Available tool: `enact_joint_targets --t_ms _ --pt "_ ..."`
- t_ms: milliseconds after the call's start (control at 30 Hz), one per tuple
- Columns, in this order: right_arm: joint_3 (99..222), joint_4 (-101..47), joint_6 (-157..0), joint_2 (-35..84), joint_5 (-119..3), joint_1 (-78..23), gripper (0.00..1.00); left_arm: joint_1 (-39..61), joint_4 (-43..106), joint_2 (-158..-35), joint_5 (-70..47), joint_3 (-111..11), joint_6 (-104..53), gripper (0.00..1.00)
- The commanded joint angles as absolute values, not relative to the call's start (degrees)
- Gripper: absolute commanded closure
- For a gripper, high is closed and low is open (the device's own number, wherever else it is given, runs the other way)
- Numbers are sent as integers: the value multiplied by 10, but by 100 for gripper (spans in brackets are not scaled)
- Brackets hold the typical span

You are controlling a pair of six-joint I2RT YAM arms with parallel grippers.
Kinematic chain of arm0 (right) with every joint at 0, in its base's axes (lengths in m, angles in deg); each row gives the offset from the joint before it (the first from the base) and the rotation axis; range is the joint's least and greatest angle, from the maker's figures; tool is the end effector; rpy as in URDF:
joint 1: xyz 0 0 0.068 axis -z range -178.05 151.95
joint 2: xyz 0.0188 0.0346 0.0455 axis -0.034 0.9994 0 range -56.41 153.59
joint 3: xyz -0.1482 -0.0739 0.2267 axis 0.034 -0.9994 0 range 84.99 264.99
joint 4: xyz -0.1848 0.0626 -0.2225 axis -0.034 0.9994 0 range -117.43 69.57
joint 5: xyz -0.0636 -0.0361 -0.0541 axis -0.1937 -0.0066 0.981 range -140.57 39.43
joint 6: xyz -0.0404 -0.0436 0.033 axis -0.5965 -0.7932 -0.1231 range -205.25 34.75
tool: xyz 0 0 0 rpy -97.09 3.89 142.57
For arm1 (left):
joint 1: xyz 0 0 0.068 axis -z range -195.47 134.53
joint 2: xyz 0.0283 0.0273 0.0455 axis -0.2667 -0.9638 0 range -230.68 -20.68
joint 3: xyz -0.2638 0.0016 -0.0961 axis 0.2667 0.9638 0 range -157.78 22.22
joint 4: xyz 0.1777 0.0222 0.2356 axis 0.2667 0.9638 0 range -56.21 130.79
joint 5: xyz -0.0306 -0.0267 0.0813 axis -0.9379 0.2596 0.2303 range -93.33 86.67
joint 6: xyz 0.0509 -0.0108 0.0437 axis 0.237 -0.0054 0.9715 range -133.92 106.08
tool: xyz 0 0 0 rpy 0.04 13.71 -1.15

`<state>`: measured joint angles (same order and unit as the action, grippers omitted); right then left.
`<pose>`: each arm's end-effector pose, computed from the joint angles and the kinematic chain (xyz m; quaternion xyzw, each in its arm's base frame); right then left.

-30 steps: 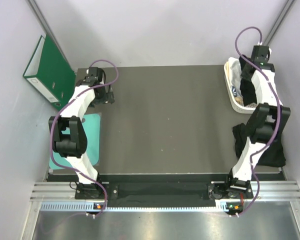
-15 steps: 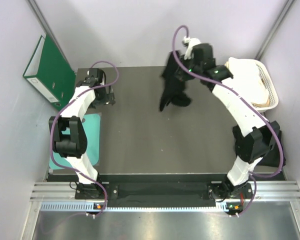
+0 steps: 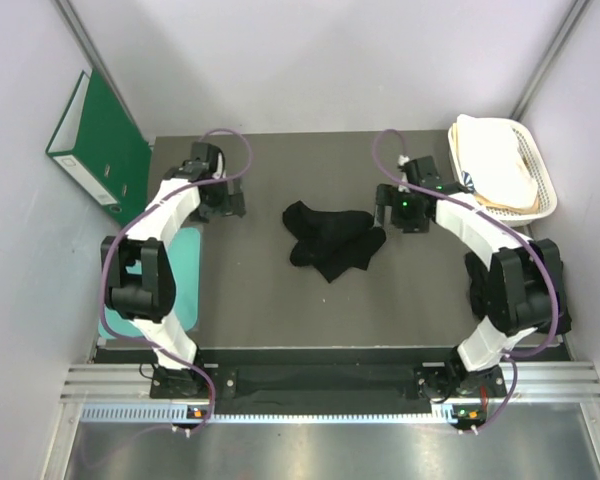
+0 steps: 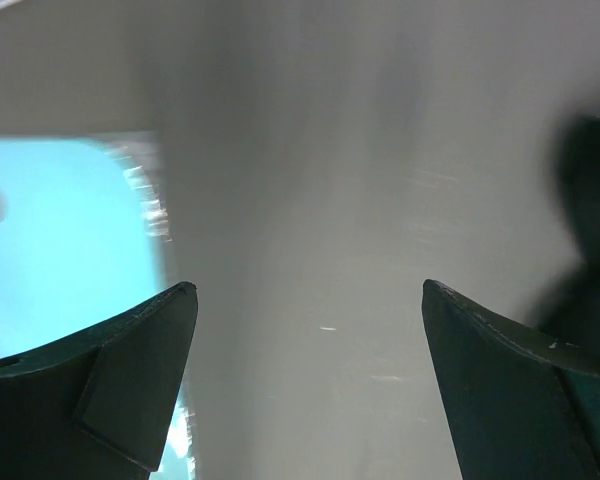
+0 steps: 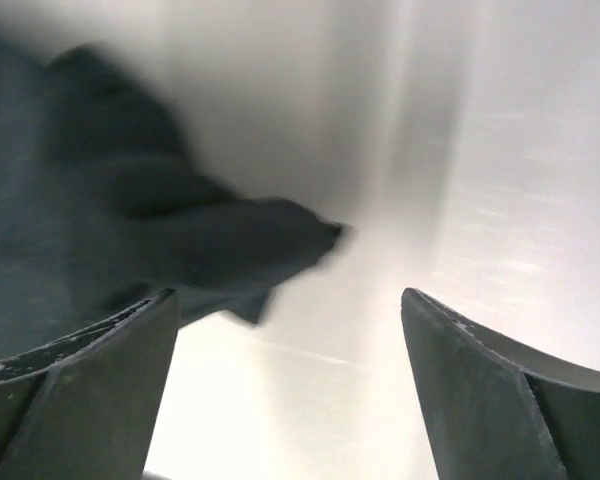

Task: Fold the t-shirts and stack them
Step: Move the tshirt to the center of the board, then flatten out the tshirt

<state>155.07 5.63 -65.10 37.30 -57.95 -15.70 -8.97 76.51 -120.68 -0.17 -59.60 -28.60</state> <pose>0.3694 0.1249 0.2201 0.0024 0.9562 0.1510 0.2506 0.4136 -0.0441 0.2385 -0.0759 0.9646 -0.0200 0.2518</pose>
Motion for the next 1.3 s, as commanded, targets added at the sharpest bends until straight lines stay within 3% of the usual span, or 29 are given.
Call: enact_joint_targets --t_ms 0,267,600,667,700,733,800,1033,1267 --pt "1567 15 -629 317 -551 -148 6 -34 719 -1213 -117 -598 -267 2" --pt "1589 22 -607 332 -563 -148 6 50 672 -1310 -209 -666 -312 2" --pt "1560 22 -598 305 -565 -148 6 50 645 -1445 -181 -758 -319 3" --pt "1555 20 -595 298 -565 -148 6 51 648 -1477 -163 -772 -319 15" --pt "1549 18 -592 295 -565 -148 6 52 646 -1484 -155 -779 -319 43" --pt "1546 17 -591 290 -565 -148 6 52 646 -1490 -144 -784 -319 58" --pt "1539 16 -588 286 -563 -148 6 50 659 -1504 -108 -816 -321 100" --pt "1521 17 -590 270 -558 -148 6 21 675 -1388 62 -860 -310 100" --pt "1510 4 -591 275 -558 -148 6 -67 670 -1250 111 -932 -320 100"
